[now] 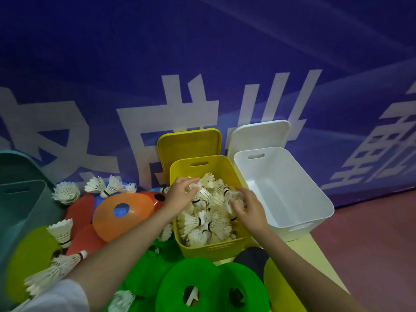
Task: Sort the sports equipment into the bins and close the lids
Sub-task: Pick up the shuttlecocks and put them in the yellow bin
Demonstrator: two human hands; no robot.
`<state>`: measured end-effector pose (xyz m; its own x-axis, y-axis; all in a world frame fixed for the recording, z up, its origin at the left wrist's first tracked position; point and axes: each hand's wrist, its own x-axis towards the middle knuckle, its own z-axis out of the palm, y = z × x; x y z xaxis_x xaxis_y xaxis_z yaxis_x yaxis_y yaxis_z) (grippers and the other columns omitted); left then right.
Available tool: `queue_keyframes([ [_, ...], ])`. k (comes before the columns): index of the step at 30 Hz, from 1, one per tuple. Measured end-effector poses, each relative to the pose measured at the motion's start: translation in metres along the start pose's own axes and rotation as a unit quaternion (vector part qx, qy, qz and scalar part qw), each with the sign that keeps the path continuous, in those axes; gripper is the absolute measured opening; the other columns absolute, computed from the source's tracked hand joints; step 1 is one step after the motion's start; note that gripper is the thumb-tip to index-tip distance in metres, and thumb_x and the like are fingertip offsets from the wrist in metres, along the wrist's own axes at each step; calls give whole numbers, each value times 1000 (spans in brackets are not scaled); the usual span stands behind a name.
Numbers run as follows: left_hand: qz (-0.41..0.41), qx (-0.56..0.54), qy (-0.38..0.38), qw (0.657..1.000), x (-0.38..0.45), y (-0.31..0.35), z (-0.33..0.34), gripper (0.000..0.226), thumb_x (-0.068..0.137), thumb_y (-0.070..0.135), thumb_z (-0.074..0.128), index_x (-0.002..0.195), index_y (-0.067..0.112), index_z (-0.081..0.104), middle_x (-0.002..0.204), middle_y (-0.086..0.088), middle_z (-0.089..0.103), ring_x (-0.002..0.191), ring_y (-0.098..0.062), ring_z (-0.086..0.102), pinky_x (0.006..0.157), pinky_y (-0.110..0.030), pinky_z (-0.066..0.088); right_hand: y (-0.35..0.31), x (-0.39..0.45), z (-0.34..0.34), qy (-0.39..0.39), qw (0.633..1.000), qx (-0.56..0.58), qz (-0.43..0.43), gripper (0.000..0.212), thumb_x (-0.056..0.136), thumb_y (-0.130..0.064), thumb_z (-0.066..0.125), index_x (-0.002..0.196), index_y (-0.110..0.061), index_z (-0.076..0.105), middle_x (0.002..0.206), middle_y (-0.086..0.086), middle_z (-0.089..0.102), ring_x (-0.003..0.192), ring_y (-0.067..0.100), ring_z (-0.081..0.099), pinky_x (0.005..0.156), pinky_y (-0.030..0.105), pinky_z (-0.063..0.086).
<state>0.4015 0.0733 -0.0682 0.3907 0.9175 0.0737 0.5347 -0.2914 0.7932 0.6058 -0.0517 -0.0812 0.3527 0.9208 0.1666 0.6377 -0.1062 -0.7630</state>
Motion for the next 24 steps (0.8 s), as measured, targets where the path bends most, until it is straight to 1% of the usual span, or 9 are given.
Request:
queue_keyframes([
  [3, -24, 32, 6, 999, 20, -4, 6, 32, 93, 34, 57, 124, 33, 60, 111, -3, 52, 81, -11, 52, 76, -26, 42, 7, -1, 6, -14, 999, -41, -27, 58, 91, -47, 56, 141, -22, 41, 133, -1, 52, 120, 15, 51, 95, 32, 44],
  [7, -73, 28, 25, 997, 39, -9, 16, 34, 95, 35, 53, 128, 29, 60, 109, -13, 60, 84, -22, 54, 71, -31, 42, 9, 0, 7, -15, 998, -45, -34, 60, 92, -49, 54, 143, -23, 37, 132, -1, 51, 121, 15, 49, 97, 29, 42],
  [9, -110, -11, 42, 993, 43, -9, 22, 36, 97, 35, 51, 131, 26, 58, 114, -10, 62, 97, -26, 58, 78, -33, 45, 11, 0, 7, -11, 998, -44, -35, 60, 92, -51, 52, 143, -23, 37, 133, -2, 50, 122, 14, 48, 97, 28, 40],
  [11, -142, -29, 53, 988, 47, -12, 31, 38, 98, 37, 48, 132, 24, 57, 132, -5, 57, 118, -25, 54, 91, -34, 43, 12, 0, 7, -12, 999, -40, -33, 61, 92, -52, 51, 144, -23, 36, 136, -2, 49, 124, 14, 47, 99, 27, 39],
  [14, -169, -19, 34, 985, 50, -21, 48, 40, 99, 37, 44, 135, 21, 53, 142, -5, 50, 128, -25, 47, 101, -35, 40, 13, 0, 6, -13, 999, -31, -24, 61, 92, -52, 50, 145, -24, 35, 138, -3, 47, 126, 13, 45, 101, 27, 38],
  [16, -164, 50, -9, 985, 50, -29, 56, 41, 100, 38, 43, 137, 21, 51, 142, -6, 50, 128, -27, 47, 101, -36, 41, 13, 0, 5, -12, 999, -25, -19, 61, 92, -52, 50, 145, -24, 34, 139, -3, 46, 127, 13, 44, 102, 28, 38],
  [19, -143, 185, -49, 971, 47, -38, 58, 43, 95, 42, 50, 136, 28, 51, 134, -6, 57, 124, -28, 49, 94, -39, 47, 12, 1, 5, -12, 1000, -22, -13, 62, 92, -52, 49, 145, -25, 34, 140, -5, 45, 129, 12, 42, 104, 28, 36],
  [21, -119, 233, -47, 964, 46, -39, 56, 44, 92, 43, 56, 134, 30, 52, 128, -4, 60, 123, -27, 47, 89, -39, 49, 13, 1, 5, -11, 1000, -22, -12, 62, 92, -54, 49, 145, -27, 33, 140, -6, 45, 129, 11, 43, 104, 29, 37],
  [24, -55, 257, -5, 965, 44, -34, 48, 45, 91, 40, 58, 133, 26, 53, 129, -4, 57, 124, -25, 43, 93, -38, 43, 13, 0, 5, -13, 999, -36, -13, 62, 91, -54, 48, 145, -28, 32, 138, -6, 45, 127, 12, 44, 101, 30, 40],
])
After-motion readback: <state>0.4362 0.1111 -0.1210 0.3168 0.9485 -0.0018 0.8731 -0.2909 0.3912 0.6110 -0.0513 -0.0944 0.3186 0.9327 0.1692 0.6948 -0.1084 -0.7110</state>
